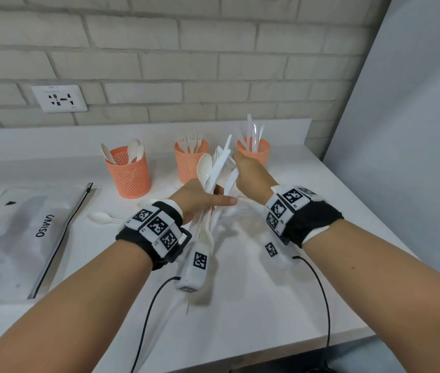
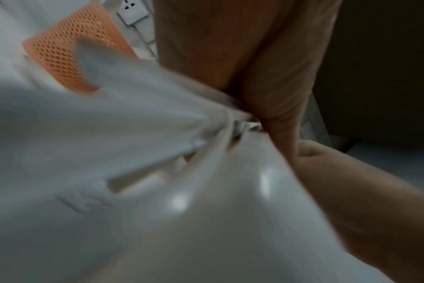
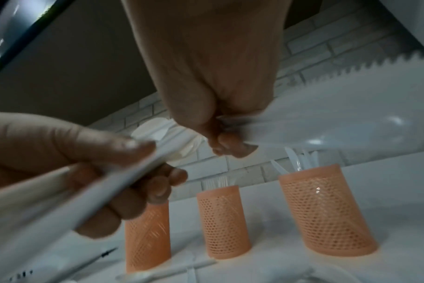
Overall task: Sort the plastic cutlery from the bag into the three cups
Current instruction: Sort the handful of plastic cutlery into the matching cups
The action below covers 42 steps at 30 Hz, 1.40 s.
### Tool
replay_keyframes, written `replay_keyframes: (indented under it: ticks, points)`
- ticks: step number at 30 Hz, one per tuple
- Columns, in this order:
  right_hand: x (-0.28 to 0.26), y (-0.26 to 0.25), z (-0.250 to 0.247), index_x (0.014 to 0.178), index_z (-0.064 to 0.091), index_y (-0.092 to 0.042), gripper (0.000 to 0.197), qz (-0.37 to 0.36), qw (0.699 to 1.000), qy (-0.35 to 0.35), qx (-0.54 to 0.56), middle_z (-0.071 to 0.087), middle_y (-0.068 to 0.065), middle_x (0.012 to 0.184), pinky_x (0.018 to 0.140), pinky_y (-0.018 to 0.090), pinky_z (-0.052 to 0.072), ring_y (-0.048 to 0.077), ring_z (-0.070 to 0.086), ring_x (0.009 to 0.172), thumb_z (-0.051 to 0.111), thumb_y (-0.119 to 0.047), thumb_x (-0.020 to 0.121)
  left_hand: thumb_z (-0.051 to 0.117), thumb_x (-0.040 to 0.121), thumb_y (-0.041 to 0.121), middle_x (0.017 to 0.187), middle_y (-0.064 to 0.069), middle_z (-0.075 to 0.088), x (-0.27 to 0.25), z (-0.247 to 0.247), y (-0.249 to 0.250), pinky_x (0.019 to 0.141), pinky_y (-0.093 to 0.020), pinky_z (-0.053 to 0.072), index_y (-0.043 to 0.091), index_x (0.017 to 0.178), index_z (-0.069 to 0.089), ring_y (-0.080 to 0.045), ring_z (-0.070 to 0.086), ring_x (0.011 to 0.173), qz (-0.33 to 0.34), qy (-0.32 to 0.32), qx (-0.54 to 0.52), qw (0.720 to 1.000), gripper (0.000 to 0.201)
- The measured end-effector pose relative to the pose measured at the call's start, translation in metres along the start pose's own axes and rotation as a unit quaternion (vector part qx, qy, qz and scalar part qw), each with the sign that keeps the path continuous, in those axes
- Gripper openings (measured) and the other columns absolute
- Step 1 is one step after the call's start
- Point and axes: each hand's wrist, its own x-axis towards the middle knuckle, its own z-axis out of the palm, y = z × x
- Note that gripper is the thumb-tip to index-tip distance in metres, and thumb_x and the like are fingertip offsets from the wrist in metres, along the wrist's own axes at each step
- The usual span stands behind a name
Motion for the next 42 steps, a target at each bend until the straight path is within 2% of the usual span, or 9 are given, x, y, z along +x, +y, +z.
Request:
replay_keyframes:
  ticks: [6, 9, 14, 20, 24, 28, 32, 37, 42]
  points:
    - [0.009, -0.015, 0.004, 0.128, 0.035, -0.011, 0.034, 0.033, 0.973, 0.048, 0.223, 0.051, 0.004, 0.072, 0.054, 0.030, 0.045, 0.020, 0.053, 0.060, 0.035, -0.005, 0.095, 0.065, 0.081, 0.007, 0.055, 0.003, 0.058, 0.004, 0.000, 0.001, 0.048, -0.017, 0.041, 0.008, 0.082, 0.064, -0.008, 0.050, 0.050, 0.027, 0.042, -0.054, 0.997, 0.001]
    - [0.008, -0.019, 0.003, 0.116, 0.040, -0.011, 0.022, 0.057, 0.922, 0.043, 0.381, 0.055, 0.009, 0.070, 0.052, 0.027, 0.042, 0.018, 0.048, 0.053, 0.033, -0.003, 0.097, 0.060, 0.086, 0.018, 0.053, 0.004, 0.053, 0.008, -0.004, -0.002, 0.064, -0.025, 0.039, 0.012, 0.086, 0.061, -0.011, 0.046, 0.055, 0.015, 0.065, -0.116, 0.991, 0.006]
    - [0.005, -0.025, -0.001, 0.101, 0.049, -0.007, 0.016, 0.049, 0.850, -0.025, 0.523, 0.051, 0.008, 0.065, 0.053, 0.026, 0.045, 0.017, 0.050, 0.052, 0.033, -0.011, 0.101, 0.042, 0.098, 0.023, 0.050, 0.003, 0.051, 0.010, -0.013, 0.009, 0.053, -0.022, 0.047, 0.011, 0.076, 0.052, -0.010, 0.048, 0.048, 0.024, 0.005, -0.255, 0.967, 0.027]
    - [0.011, -0.021, 0.006, 0.086, 0.053, -0.007, 0.021, 0.019, 0.849, -0.052, 0.526, 0.050, 0.010, 0.062, 0.042, 0.021, 0.038, 0.012, 0.051, 0.043, 0.039, -0.015, 0.100, 0.038, 0.099, 0.027, 0.052, 0.001, 0.057, 0.015, -0.017, 0.007, 0.053, -0.021, 0.050, 0.008, 0.076, 0.052, -0.011, 0.060, 0.050, 0.026, -0.028, -0.314, 0.949, 0.033]
    - [0.011, -0.019, 0.002, 0.104, 0.055, -0.001, 0.018, 0.039, 0.828, -0.070, 0.556, 0.056, 0.009, 0.062, 0.048, 0.024, 0.049, 0.015, 0.056, 0.049, 0.039, -0.009, 0.099, 0.040, 0.098, 0.026, 0.054, 0.003, 0.057, 0.019, -0.019, 0.005, 0.052, -0.020, 0.050, 0.011, 0.080, 0.056, -0.008, 0.057, 0.048, 0.019, -0.013, -0.326, 0.945, 0.029]
    - [0.015, -0.014, 0.004, 0.106, 0.054, -0.021, 0.015, 0.037, 0.896, -0.036, 0.442, 0.049, 0.002, 0.062, 0.046, 0.023, 0.039, 0.012, 0.044, 0.048, 0.040, -0.024, 0.100, 0.048, 0.095, 0.025, 0.063, 0.003, 0.059, 0.024, -0.021, 0.003, 0.060, -0.022, 0.055, 0.015, 0.081, 0.061, -0.009, 0.060, 0.059, 0.005, 0.025, -0.332, 0.943, 0.022]
    - [0.017, -0.017, 0.009, 0.117, 0.051, -0.018, 0.020, 0.035, 0.880, -0.081, 0.468, 0.046, -0.001, 0.062, 0.039, 0.015, 0.031, 0.006, 0.038, 0.045, 0.045, -0.015, 0.098, 0.046, 0.096, 0.027, 0.063, 0.000, 0.063, 0.027, -0.021, 0.004, 0.066, -0.028, 0.056, 0.011, 0.088, 0.061, -0.015, 0.064, 0.064, 0.024, 0.002, -0.311, 0.950, 0.024]
    - [0.021, -0.010, 0.010, 0.109, 0.061, -0.012, 0.028, 0.009, 0.903, -0.081, 0.422, 0.057, -0.007, 0.070, 0.047, 0.013, 0.041, 0.006, 0.056, 0.062, 0.066, -0.004, 0.083, 0.046, 0.096, 0.026, 0.080, -0.004, 0.071, 0.032, -0.020, 0.005, 0.065, -0.032, 0.059, 0.010, 0.091, 0.063, -0.017, 0.070, 0.071, 0.029, 0.021, -0.318, 0.947, 0.023]
    - [0.026, -0.007, 0.007, 0.091, 0.062, -0.007, 0.007, 0.028, 0.881, -0.088, 0.465, 0.051, -0.001, 0.065, 0.042, 0.013, 0.033, 0.002, 0.045, 0.046, 0.057, -0.003, 0.089, 0.048, 0.095, 0.025, 0.083, -0.007, 0.070, 0.037, -0.020, 0.004, 0.060, -0.028, 0.057, 0.008, 0.099, 0.064, -0.019, 0.070, 0.071, 0.027, 0.019, -0.298, 0.954, 0.024]
